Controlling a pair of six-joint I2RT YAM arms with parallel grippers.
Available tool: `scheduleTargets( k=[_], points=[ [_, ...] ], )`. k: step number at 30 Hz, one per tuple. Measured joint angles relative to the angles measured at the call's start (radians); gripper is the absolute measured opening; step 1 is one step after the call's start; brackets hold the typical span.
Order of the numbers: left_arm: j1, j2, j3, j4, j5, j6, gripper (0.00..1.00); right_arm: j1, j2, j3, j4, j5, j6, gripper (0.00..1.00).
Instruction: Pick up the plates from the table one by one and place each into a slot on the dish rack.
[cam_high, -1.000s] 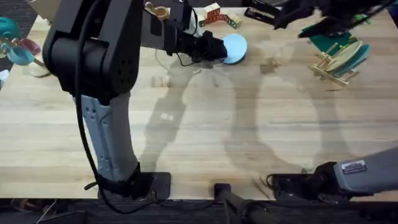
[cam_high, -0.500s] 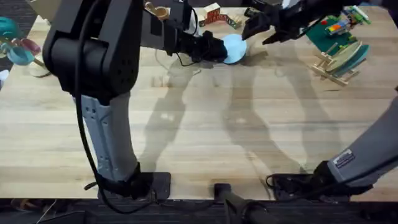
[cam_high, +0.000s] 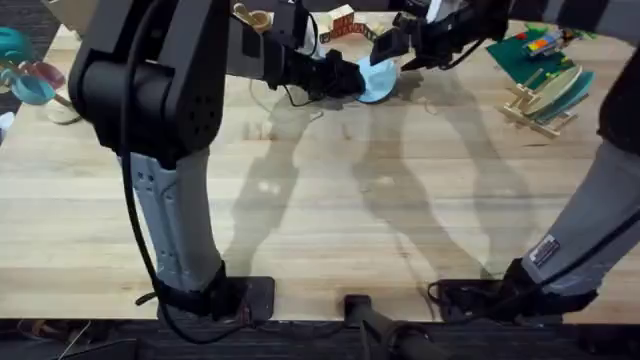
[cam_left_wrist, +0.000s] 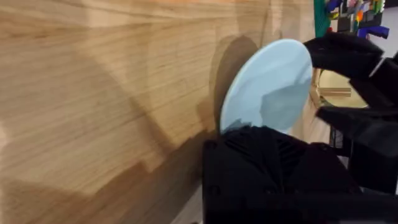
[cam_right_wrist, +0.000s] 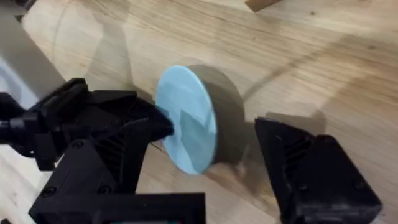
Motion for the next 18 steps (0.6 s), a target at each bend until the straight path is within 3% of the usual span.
scheduleTargets(
  k=[3, 5, 8, 13, 15, 18],
  points=[
    [0.000, 0.000, 0.000, 0.000, 0.000, 0.000, 0.039, 0.017, 0.017, 0.000, 0.003, 0.000, 0.017, 0.981],
    [0.000, 0.000, 0.000, 0.000, 0.000, 0.000, 0.039, 0.026, 0.024, 0.000, 0.004, 0.000, 0.028, 0.904],
    [0.000, 0.000, 0.000, 0.000, 0.000, 0.000, 0.039, 0.033, 0.030, 0.000, 0.004, -0.003, 0.051, 0.614],
    [0.000, 0.000, 0.000, -0.001, 0.001, 0.000, 0.039, 0.030, 0.031, 0.000, 0.004, -0.001, 0.068, 0.343],
    [0.003, 0.000, 0.000, -0.001, 0.005, 0.000, 0.039, 0.021, 0.031, 0.000, 0.007, 0.002, 0.073, 0.097],
    [0.009, 0.000, 0.000, 0.002, 0.011, 0.000, 0.038, 0.011, 0.030, 0.000, 0.007, -0.032, 0.080, 0.039]
  ],
)
